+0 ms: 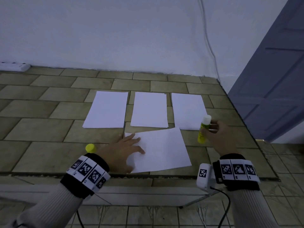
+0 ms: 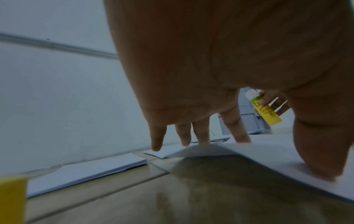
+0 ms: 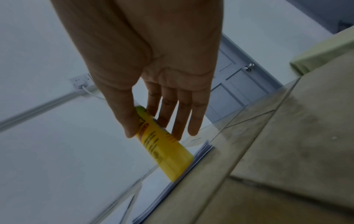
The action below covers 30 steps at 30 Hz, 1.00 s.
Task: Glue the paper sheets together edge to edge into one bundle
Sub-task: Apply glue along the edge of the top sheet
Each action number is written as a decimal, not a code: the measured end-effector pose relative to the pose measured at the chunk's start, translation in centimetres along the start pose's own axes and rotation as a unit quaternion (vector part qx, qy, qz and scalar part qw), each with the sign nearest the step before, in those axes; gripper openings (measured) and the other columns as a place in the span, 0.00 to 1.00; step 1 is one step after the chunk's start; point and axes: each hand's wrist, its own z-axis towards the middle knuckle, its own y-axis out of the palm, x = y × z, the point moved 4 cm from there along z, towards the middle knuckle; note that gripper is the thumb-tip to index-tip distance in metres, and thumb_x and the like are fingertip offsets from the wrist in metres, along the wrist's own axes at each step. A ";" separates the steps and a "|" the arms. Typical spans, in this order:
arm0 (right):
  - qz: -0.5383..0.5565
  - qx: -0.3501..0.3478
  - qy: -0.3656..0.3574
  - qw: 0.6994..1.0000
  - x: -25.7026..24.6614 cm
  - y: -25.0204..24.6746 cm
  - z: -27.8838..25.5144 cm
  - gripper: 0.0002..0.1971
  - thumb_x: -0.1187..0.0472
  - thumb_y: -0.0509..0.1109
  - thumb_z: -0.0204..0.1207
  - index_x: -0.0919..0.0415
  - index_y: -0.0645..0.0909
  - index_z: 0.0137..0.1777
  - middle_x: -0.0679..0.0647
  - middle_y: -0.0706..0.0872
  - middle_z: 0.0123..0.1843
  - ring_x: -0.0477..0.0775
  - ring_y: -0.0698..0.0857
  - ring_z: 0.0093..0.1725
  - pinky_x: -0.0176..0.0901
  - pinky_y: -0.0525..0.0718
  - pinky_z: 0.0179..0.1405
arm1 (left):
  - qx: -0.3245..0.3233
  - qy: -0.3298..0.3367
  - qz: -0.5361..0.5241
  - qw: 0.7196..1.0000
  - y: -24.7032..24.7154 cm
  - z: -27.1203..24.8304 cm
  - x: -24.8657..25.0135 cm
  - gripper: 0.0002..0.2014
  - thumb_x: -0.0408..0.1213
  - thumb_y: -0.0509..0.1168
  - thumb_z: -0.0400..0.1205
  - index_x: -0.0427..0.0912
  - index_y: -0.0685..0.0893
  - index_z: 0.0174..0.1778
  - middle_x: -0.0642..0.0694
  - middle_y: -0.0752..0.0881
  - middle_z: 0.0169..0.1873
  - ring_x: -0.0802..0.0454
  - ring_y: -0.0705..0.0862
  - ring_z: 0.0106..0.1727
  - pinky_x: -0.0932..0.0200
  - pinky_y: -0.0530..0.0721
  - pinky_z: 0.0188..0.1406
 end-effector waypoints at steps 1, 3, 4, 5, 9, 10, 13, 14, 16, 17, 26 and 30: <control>0.011 -0.010 -0.007 1.000 -0.3 0.4 -0.1 0.20 0.64 0.74 0.75 0.65 0.76 0.67 0.55 0.82 0.55 0.53 0.81 0.51 0.38 0.78 0.40 | -0.008 -0.004 0.002 1.000 0.2 -0.2 0.1 0.32 0.52 0.68 0.79 0.65 0.63 0.78 0.51 0.45 0.86 0.52 0.35 0.85 0.45 0.34 0.81; 0.022 -0.031 -0.017 0.999 -1.0 1.3 -0.3 0.19 0.61 0.72 0.77 0.62 0.76 0.66 0.54 0.82 0.55 0.54 0.82 0.51 0.43 0.79 0.45 | -0.011 -0.008 0.006 1.000 0.4 -0.4 0.2 0.34 0.49 0.68 0.80 0.65 0.61 0.80 0.51 0.42 0.86 0.52 0.33 0.85 0.46 0.33 0.81; 0.025 -0.045 -0.022 0.998 -1.3 1.7 -0.4 0.17 0.61 0.72 0.78 0.61 0.75 0.65 0.54 0.82 0.55 0.55 0.83 0.49 0.44 0.80 0.43 | -0.007 -0.008 0.000 1.000 0.5 -0.5 0.2 0.34 0.48 0.67 0.80 0.65 0.61 0.80 0.52 0.41 0.86 0.52 0.32 0.84 0.45 0.34 0.81; 0.027 -0.061 -0.027 0.997 -1.5 2.2 -0.5 0.16 0.60 0.71 0.79 0.59 0.75 0.64 0.54 0.82 0.54 0.55 0.85 0.47 0.43 0.81 0.41 | 0.002 -0.011 -0.014 1.000 0.5 -0.6 0.0 0.33 0.47 0.67 0.80 0.66 0.61 0.80 0.53 0.41 0.85 0.53 0.32 0.84 0.45 0.35 0.82; 0.055 -0.140 -0.033 0.988 -2.7 4.3 -1.3 0.13 0.61 0.68 0.81 0.59 0.74 0.63 0.57 0.83 0.53 0.50 0.85 0.39 0.40 0.84 0.35 | 0.092 -0.073 -0.087 0.989 0.6 -0.9 -0.9 0.30 0.52 0.62 0.83 0.62 0.60 0.82 0.53 0.48 0.86 0.56 0.41 0.85 0.44 0.46 0.85; 0.055 -0.160 -0.035 0.985 -3.0 4.8 -1.5 0.14 0.61 0.69 0.80 0.59 0.73 0.64 0.57 0.82 0.53 0.50 0.84 0.39 0.39 0.84 0.35 | 0.107 -0.105 -0.087 0.985 0.8 -1.0 -1.0 0.31 0.56 0.59 0.84 0.58 0.59 0.83 0.52 0.50 0.86 0.55 0.43 0.86 0.45 0.48 0.85; 0.035 -0.200 -0.045 0.978 -4.0 6.7 -2.2 0.17 0.63 0.73 0.76 0.57 0.73 0.62 0.56 0.81 0.53 0.54 0.84 0.43 0.43 0.84 0.40 | 0.111 -0.191 -0.081 0.972 1.4 -1.2 -0.8 0.43 0.73 0.43 0.79 0.49 0.53 0.85 0.49 0.49 0.86 0.52 0.43 0.86 0.43 0.48 0.84; 0.029 -0.202 -0.052 0.978 -4.3 7.3 -2.3 0.18 0.64 0.75 0.74 0.57 0.74 0.60 0.54 0.81 0.53 0.54 0.84 0.44 0.44 0.85 0.41 | 0.113 -0.203 -0.077 0.970 1.6 -1.1 -0.6 0.50 0.77 0.35 0.72 0.48 0.51 0.85 0.48 0.47 0.86 0.51 0.42 0.86 0.42 0.47 0.83; 0.021 -0.195 -0.067 0.978 -4.8 8.4 -2.5 0.19 0.63 0.79 0.69 0.57 0.76 0.57 0.52 0.82 0.51 0.53 0.84 0.46 0.45 0.85 0.46 | 0.121 -0.215 -0.059 0.967 2.3 -0.9 -0.4 0.61 0.81 0.23 0.59 0.48 0.49 0.86 0.47 0.46 0.86 0.50 0.40 0.86 0.40 0.47 0.84; 0.017 -0.192 -0.075 0.978 -5.2 9.0 -2.6 0.19 0.62 0.80 0.68 0.57 0.77 0.55 0.51 0.83 0.50 0.51 0.84 0.46 0.41 0.84 0.46 | 0.128 -0.219 -0.046 0.966 2.7 -0.7 -0.5 0.65 0.82 0.18 0.56 0.48 0.49 0.86 0.46 0.45 0.86 0.50 0.40 0.86 0.39 0.47 0.83; 0.018 -0.171 -0.113 0.979 -8.6 13.0 -3.0 0.20 0.59 0.83 0.62 0.57 0.78 0.50 0.47 0.82 0.42 0.47 0.81 0.41 0.33 0.81 0.36 | 0.198 -0.191 -0.056 0.960 5.0 -0.4 -1.6 0.53 0.79 0.25 0.69 0.51 0.55 0.86 0.45 0.51 0.86 0.45 0.46 0.86 0.34 0.46 0.82; 0.056 -0.183 -0.122 0.974 -9.7 14.5 -3.4 0.13 0.64 0.80 0.66 0.62 0.78 0.45 0.51 0.86 0.39 0.46 0.85 0.38 0.27 0.79 0.35 | 0.211 -0.193 -0.054 0.957 5.2 -0.2 -1.8 0.52 0.79 0.27 0.70 0.52 0.55 0.86 0.46 0.51 0.86 0.46 0.45 0.86 0.35 0.44 0.82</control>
